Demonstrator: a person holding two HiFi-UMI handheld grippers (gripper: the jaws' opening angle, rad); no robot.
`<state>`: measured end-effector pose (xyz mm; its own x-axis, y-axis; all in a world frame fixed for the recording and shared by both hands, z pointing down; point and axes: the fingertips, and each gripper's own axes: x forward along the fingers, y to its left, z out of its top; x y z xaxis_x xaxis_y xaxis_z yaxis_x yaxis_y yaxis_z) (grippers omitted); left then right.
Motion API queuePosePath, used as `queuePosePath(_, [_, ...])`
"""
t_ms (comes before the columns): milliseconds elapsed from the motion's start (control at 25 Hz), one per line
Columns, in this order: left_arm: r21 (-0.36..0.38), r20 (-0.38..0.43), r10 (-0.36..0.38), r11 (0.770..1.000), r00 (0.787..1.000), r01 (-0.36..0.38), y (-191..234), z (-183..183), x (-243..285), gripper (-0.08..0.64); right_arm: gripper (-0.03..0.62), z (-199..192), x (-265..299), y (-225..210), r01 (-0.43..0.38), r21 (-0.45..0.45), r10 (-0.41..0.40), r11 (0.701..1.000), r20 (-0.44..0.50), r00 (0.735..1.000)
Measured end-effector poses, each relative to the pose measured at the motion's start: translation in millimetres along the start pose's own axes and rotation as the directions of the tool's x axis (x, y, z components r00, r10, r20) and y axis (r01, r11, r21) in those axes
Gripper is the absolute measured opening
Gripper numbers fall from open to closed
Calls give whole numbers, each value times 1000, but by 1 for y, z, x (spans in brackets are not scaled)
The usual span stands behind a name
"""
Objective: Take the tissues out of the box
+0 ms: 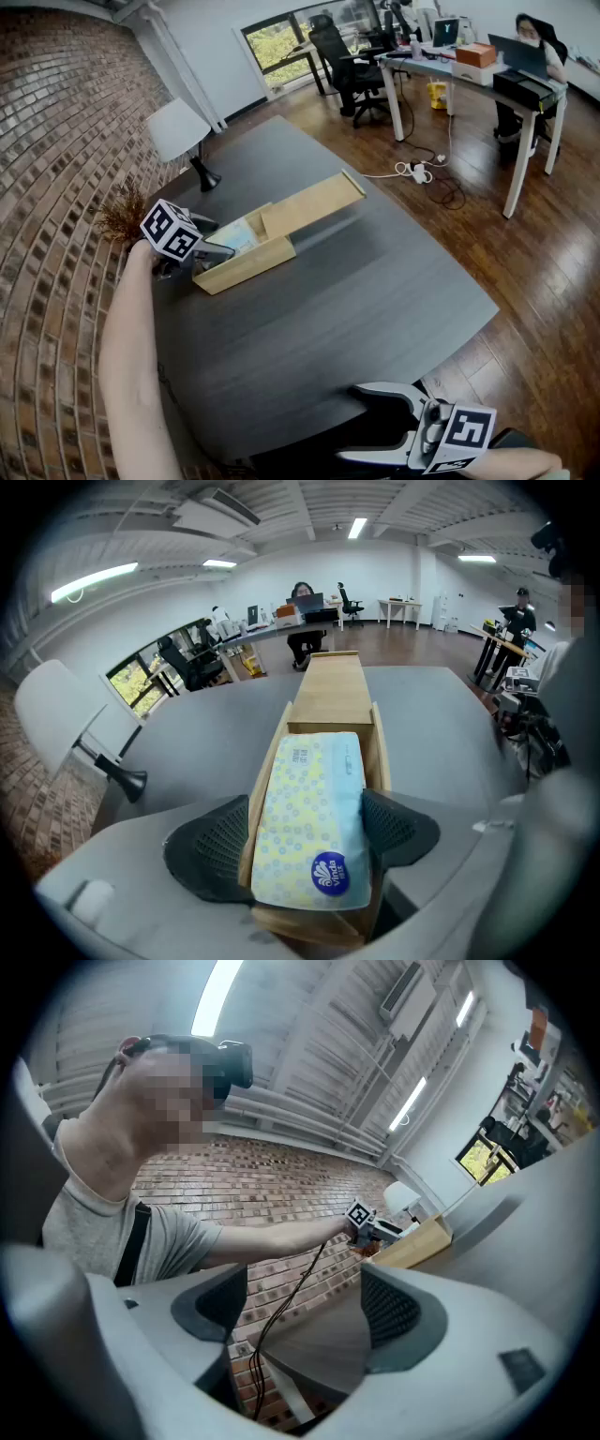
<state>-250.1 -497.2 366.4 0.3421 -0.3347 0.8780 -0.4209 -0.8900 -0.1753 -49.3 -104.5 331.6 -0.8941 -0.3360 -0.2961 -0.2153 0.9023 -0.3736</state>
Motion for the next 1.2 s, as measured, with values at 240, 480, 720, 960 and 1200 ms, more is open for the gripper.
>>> queuePosePath(240, [-31, -42, -80, 996, 996, 79, -1, -6, 12, 399, 369, -2, -2, -2, 6, -17, -7, 1000, -7, 1000])
queuePosePath(480, [106, -45, -1, 994, 999, 6, -1, -3, 9, 318, 368, -5, -1, -2, -5, 7, 5, 1000, -1, 1000])
queuePosePath(720, [66, 119, 93, 993, 988, -102, -1, 2, -15, 311, 368, -7, -3, -7, 1, 17, -1, 1000, 8, 1000])
queuePosePath(960, [-294, 692, 259, 954, 674, -65, 1, 19, -130, 310, 367, -8, -2, -5, 1, 27, -2, 1000, 9, 1000])
queuePosePath(1200, [-361, 928, 372, 873, 30, 329, -85, -34, -224, 310, 367, -13, 1, 7, -24, 25, 24, 999, 2, 1000])
